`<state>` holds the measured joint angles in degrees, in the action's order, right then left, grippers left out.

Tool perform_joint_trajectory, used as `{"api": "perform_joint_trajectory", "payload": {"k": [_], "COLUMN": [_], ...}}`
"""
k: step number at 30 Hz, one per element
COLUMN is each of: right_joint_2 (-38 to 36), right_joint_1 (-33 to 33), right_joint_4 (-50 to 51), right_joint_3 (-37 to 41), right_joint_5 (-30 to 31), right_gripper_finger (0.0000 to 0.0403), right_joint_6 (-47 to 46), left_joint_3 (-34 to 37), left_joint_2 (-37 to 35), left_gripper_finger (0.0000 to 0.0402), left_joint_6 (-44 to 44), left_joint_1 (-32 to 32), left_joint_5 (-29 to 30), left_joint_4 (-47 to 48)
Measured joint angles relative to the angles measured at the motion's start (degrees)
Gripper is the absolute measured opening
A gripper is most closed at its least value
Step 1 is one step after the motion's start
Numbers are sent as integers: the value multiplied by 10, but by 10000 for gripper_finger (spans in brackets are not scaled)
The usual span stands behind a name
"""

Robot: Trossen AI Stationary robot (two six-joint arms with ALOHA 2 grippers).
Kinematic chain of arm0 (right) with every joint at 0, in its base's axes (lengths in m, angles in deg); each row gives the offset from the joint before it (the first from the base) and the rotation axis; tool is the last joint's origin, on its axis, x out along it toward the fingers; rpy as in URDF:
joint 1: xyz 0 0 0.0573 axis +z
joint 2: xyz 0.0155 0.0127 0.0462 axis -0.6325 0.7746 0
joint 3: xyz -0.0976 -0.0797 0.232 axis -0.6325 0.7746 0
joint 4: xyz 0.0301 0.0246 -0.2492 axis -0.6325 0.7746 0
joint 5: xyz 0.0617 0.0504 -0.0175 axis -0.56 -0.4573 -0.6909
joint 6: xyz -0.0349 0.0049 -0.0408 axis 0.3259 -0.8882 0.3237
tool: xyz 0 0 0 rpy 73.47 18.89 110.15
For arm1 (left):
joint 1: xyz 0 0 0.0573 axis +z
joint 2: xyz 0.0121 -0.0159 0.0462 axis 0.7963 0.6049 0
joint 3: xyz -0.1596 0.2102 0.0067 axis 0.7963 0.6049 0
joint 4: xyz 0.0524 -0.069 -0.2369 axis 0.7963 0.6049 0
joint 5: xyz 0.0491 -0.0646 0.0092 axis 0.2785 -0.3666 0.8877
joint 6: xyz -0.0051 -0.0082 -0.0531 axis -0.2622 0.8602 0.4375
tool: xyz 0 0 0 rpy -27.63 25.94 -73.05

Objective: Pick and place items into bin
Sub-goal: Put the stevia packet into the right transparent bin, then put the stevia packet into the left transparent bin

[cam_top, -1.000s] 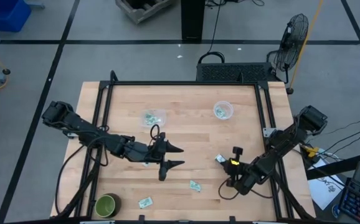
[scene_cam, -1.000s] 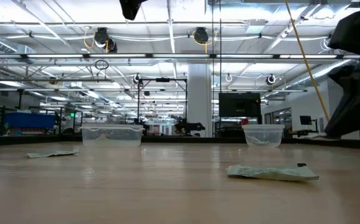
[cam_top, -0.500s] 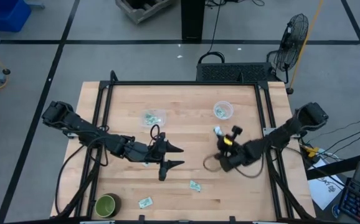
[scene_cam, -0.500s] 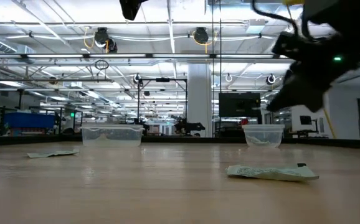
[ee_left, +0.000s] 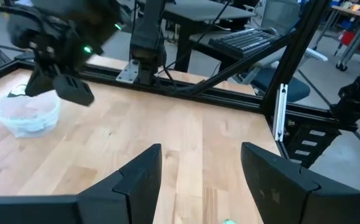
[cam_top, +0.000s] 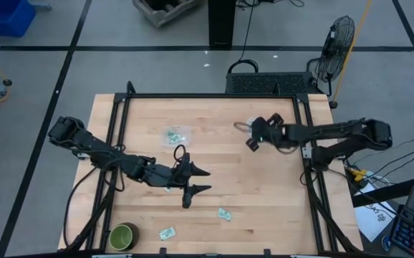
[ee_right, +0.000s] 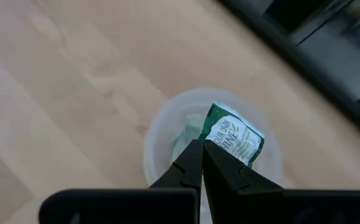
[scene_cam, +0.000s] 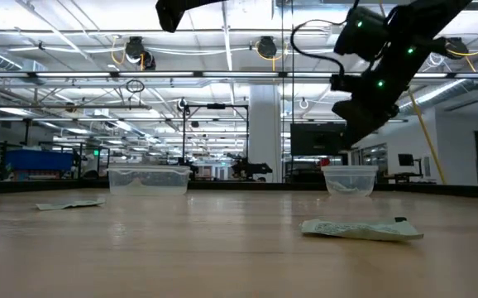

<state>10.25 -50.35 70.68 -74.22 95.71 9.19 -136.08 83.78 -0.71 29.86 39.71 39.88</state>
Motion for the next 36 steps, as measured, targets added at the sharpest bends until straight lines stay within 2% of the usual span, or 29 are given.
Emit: {"api": "perform_joint_trajectory", "payload": {"k": [2,4,10,18,21,25,31,36], "right_joint_2": [1,7,13,7,6,1,-21,-25], "right_joint_1": [-36,-58,-69,-40,-6,67,192,295], "right_joint_4": [-4,-7,-23,-47,-52,-83,-149,-246], "right_joint_3": [0,0,0,0,0,0,0,0], "right_joint_5": [-62,-100,-98,-101,-114,-116,-116,-116], "right_gripper_finger": [0,5,50,154,184,204,205,205], "right_joint_6": [10,11,41,41,43,39,21,9], "left_joint_3": [0,0,0,0,0,0,0,0], "left_joint_2": [0,0,10,36,37,37,48,86], "left_gripper_finger": [223,223,223,223,223,223,223,223], "left_joint_6": [10,25,30,40,42,40,60,78], "left_joint_1": [0,0,5,25,29,30,30,30], "left_joint_5": [1,10,25,23,-3,-35,-67,-114], "left_joint_4": [4,5,13,-1,7,16,41,48]}}
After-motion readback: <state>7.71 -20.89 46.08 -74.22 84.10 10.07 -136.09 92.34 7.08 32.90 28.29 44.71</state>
